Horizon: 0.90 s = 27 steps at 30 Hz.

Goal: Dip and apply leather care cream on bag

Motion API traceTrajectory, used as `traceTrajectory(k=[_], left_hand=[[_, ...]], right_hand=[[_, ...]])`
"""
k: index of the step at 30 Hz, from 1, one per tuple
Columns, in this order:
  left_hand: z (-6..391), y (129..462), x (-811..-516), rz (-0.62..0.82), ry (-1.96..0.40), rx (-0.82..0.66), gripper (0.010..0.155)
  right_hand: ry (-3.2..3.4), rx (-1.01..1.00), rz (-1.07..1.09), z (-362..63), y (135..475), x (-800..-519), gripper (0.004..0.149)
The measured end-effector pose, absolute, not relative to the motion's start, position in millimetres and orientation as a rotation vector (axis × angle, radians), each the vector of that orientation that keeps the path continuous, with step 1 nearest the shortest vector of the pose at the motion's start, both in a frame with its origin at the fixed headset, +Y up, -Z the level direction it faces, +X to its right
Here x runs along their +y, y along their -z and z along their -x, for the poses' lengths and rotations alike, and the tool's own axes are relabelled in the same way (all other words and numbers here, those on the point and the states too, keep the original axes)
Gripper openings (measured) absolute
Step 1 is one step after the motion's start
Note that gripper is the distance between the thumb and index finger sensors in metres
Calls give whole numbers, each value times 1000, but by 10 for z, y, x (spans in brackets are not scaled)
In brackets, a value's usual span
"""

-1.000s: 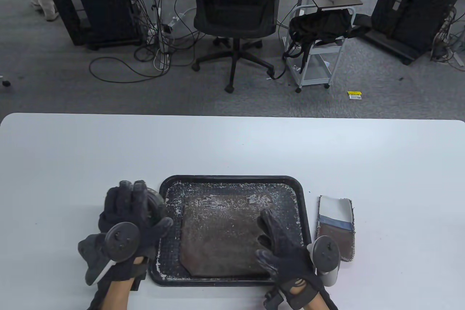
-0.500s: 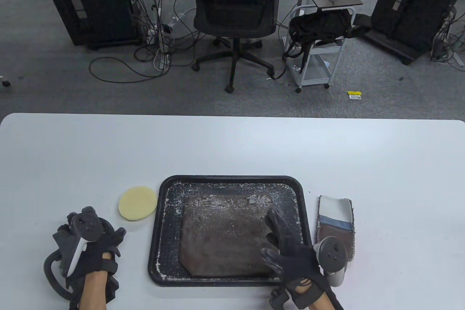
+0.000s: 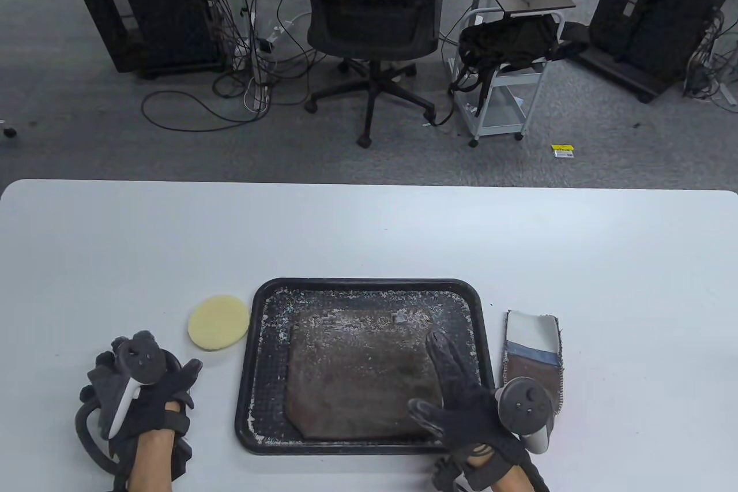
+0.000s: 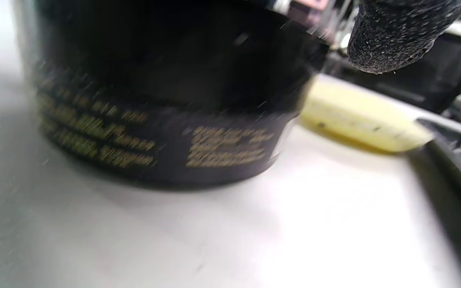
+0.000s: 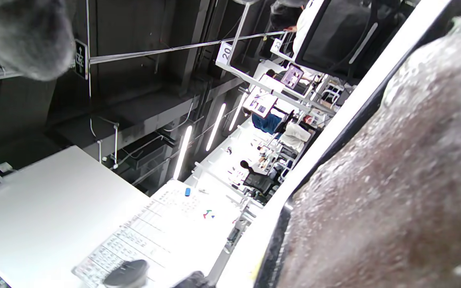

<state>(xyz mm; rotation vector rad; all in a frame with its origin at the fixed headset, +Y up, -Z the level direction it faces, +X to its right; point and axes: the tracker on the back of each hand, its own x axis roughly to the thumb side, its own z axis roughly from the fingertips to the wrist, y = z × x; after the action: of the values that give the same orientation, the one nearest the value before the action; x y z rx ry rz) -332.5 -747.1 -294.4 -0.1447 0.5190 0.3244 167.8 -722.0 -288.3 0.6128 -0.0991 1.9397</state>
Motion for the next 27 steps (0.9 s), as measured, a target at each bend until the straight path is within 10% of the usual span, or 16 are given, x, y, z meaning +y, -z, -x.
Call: traceTrajectory(k=[8, 17, 27], left_hand=[[2403, 2913, -7053, -61, -159, 111, 95], [1136, 2790, -7228, 30, 384, -234, 97], [1112, 2835, -7415, 190, 256, -304, 94]], right_hand=[[-2422, -211, -616, -1800, 2867, -7120, 96], [-2958, -110, -480, -1951, 2921, -7190, 99], [-2990, 38, -397, -2020, 2980, -7305, 100]])
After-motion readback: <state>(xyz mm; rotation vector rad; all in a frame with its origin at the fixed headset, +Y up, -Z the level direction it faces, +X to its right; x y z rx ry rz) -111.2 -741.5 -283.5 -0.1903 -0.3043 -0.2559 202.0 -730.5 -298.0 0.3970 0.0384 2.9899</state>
